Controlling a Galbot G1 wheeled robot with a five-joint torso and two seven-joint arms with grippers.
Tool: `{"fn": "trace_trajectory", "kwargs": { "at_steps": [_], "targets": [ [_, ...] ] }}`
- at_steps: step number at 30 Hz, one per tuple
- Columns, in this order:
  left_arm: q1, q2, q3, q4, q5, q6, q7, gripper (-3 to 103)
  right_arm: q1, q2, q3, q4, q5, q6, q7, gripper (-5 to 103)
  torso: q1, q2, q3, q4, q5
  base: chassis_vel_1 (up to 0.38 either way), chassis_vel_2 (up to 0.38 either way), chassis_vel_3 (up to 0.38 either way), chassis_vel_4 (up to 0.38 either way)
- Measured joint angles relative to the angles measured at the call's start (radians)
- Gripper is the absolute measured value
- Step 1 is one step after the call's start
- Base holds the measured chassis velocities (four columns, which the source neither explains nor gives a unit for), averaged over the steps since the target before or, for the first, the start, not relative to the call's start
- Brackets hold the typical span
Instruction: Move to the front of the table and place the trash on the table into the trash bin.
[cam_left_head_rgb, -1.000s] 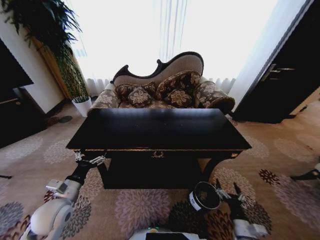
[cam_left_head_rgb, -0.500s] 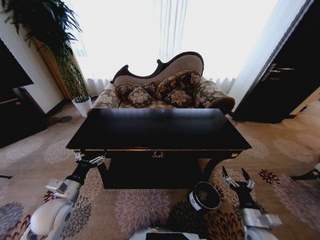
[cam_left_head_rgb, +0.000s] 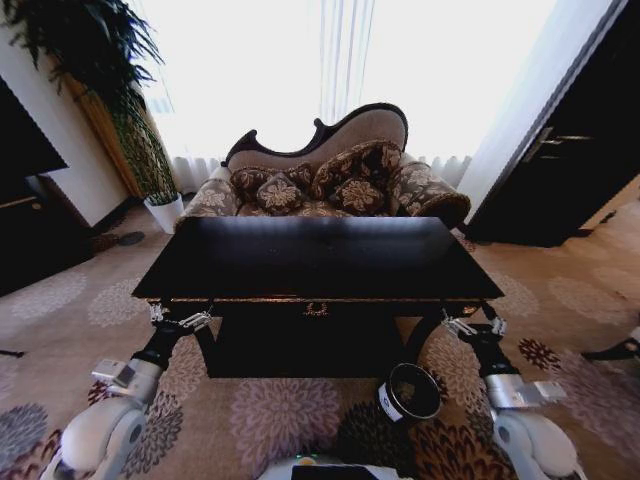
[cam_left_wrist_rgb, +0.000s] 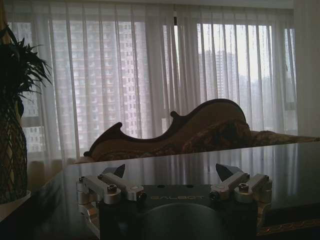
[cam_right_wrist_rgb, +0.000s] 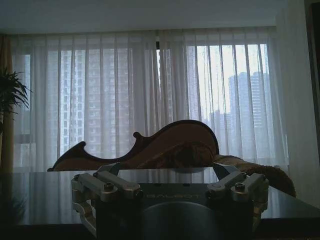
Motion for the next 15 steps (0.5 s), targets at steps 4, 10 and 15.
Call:
{"fn": "trace_trajectory", "kwargs": {
  "at_steps": [4,10,15],
  "targets": [
    [0.0,0.0,0.0,0.0,0.0,0.0,0.0,100,-0.008,0.01,-0.004,-0.004,-0.016,0.002,0.0,100,0.0,0.0,0.0,-0.0001,0.0,0.0,0.0,0.0,0.0],
    [0.0,0.0,0.0,0.0,0.0,0.0,0.0,100,-0.008,0.011,-0.004,-0.007,-0.017,0.004,0.0,100,0.0,0.0,0.0,-0.0001,0.0,0.0,0.0,0.0,0.0],
    [0.0,0.0,0.0,0.0,0.0,0.0,0.0,100,-0.009,0.012,-0.004,-0.008,-0.017,0.005,0.0,100,0.0,0.0,0.0,0.0,0.0,0.0,0.0,0.0,0.0]
  ]
}}
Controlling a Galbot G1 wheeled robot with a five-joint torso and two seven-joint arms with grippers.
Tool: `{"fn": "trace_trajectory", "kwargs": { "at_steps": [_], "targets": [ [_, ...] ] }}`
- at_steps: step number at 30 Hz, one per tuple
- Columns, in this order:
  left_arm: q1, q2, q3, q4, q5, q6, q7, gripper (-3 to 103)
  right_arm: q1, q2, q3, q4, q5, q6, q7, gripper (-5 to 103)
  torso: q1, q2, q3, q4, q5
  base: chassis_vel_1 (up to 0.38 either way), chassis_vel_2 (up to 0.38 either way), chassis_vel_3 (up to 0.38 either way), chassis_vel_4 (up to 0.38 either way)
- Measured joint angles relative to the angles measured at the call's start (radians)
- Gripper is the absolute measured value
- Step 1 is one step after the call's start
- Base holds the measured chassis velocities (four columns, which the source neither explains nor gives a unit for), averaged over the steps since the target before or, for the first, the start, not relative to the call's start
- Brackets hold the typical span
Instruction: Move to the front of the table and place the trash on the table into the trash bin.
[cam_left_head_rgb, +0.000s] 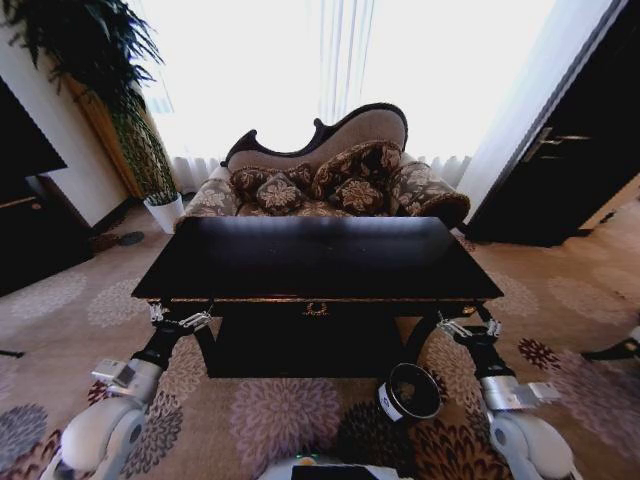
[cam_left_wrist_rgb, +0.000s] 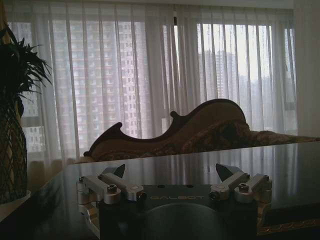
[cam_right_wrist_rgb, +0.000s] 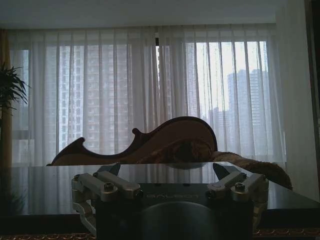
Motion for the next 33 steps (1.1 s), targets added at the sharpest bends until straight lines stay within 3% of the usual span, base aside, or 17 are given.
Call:
{"fn": "trace_trajectory", "kwargs": {
  "at_steps": [33],
  "targets": [
    [0.0,0.0,0.0,0.0,0.0,0.0,0.0,100,-0.001,0.001,0.0,-0.002,0.0,0.003,-0.001,100,0.0,0.0,0.0,0.0,0.0,0.016,-0.015,-0.016,0.015]
  ]
}}
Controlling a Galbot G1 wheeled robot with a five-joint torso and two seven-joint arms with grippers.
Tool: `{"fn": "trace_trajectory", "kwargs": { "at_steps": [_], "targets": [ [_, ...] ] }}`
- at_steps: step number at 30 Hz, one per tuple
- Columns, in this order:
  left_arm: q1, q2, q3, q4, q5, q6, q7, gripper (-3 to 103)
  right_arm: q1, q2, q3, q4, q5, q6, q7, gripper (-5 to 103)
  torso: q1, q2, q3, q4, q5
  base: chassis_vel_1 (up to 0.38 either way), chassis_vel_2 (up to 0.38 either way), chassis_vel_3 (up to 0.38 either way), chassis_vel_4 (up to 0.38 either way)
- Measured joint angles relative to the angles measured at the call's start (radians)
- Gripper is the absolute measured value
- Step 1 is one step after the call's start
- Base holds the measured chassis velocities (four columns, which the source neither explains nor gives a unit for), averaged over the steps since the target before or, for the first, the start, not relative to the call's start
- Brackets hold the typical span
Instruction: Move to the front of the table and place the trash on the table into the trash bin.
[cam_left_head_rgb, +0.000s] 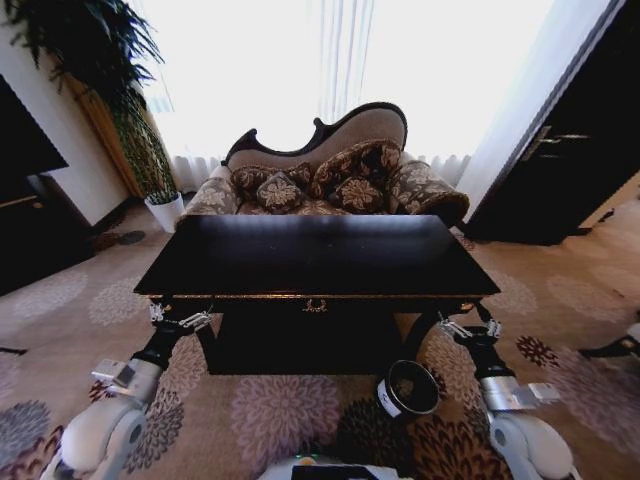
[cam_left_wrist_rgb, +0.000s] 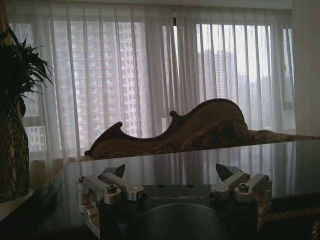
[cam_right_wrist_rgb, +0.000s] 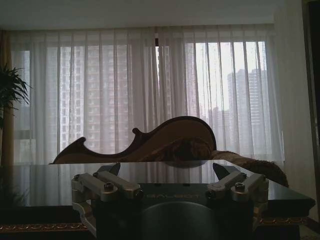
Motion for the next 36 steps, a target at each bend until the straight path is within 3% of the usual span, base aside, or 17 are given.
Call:
{"fn": "trace_trajectory", "kwargs": {
  "at_steps": [36],
  "targets": [
    [0.0,0.0,0.0,0.0,0.0,0.0,0.0,100,0.0,0.0,0.0,0.0,0.0,0.0,0.0,100,0.0,0.0,0.0,-0.0001,0.0,0.125,-0.13,-0.131,0.125]
  ]
}}
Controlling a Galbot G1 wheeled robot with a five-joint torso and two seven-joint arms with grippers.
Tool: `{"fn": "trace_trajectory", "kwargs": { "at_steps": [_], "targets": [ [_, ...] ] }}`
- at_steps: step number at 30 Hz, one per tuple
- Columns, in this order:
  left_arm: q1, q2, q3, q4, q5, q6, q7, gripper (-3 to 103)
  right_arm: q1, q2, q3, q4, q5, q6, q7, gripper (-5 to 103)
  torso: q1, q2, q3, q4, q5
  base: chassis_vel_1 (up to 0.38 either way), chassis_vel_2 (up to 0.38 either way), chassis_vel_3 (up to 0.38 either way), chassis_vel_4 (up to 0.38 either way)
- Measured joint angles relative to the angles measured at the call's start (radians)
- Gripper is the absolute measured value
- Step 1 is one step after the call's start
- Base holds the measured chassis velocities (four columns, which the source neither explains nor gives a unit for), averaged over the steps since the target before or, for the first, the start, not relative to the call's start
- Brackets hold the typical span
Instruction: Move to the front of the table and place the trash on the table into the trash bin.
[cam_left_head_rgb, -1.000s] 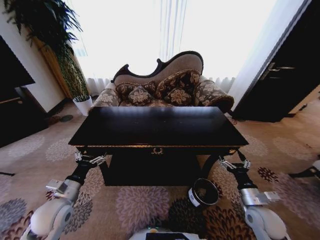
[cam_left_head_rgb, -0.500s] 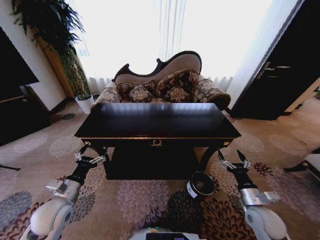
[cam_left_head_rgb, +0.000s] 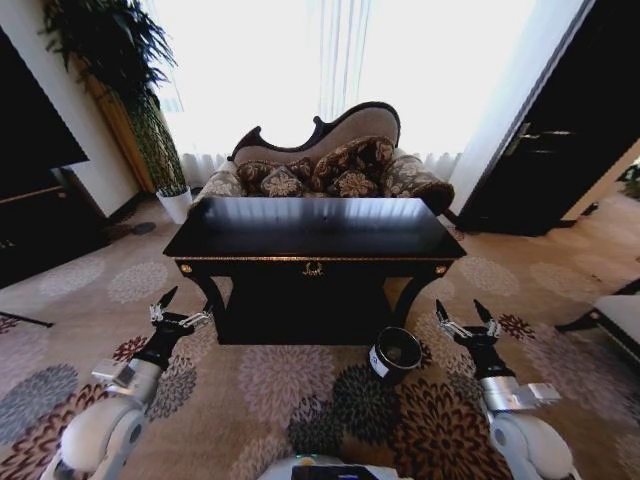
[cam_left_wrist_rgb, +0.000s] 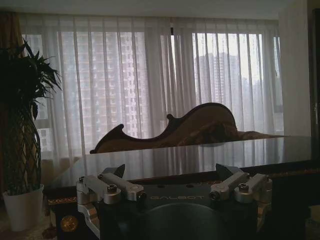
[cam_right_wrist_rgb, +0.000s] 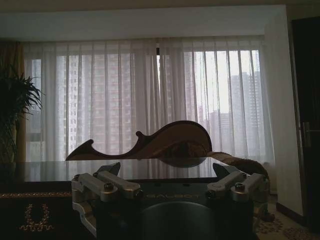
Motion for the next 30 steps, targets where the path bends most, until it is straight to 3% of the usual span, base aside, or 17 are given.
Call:
{"fn": "trace_trajectory", "kwargs": {
  "at_steps": [30],
  "targets": [
    [0.0,0.0,0.0,0.0,0.0,0.0,0.0,100,0.0,0.0,0.0,0.0,0.0,0.0,0.0,100,0.0,0.0,0.0,0.0001,-0.0001,0.162,-0.152,-0.16,0.152]
  ]
}}
